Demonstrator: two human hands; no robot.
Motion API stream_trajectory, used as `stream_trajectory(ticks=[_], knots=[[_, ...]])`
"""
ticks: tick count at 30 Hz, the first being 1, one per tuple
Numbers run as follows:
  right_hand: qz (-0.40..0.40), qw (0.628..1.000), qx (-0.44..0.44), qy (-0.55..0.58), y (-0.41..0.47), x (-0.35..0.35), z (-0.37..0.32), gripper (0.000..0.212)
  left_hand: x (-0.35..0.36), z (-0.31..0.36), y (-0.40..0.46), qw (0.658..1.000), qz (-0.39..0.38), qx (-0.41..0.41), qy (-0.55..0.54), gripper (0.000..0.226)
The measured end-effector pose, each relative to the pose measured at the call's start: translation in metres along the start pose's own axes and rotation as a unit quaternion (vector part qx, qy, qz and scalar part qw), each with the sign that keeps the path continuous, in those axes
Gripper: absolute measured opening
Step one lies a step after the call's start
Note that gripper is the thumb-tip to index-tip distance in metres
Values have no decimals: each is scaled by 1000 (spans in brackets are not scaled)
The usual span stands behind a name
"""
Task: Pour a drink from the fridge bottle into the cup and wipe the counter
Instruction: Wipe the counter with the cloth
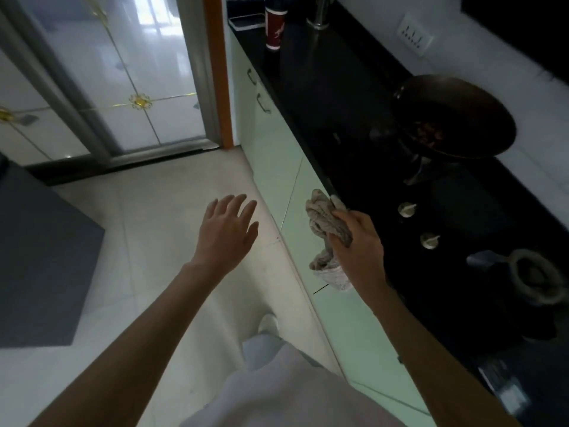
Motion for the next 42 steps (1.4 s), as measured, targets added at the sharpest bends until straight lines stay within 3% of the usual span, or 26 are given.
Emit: stream_trajectory(ticks=[13, 29, 36, 42], knots=[[15, 1000, -1, 3, 199, 33, 17, 42, 26, -44, 173, 999, -21, -26, -18, 44], [119, 983, 114, -87, 396, 87, 35, 44, 43, -109, 436, 987, -66, 147, 9, 44], [77, 975, 182, -106, 450, 116, 76, 42, 69, -110, 488, 983, -88, 163, 1, 44], [9, 969, 211, -125, 470, 144, 107, 40, 83, -122, 496, 988, -103, 117, -11, 44]])
Point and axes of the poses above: each hand's wrist, its own y-axis towards the middle knuckle, its own x-axis out of the palm, z = x × y, the point moved 5 cm from there along y, towards the middle knuckle, and after that the axes turned 5 degrees about -x, right-handed, at the moved point
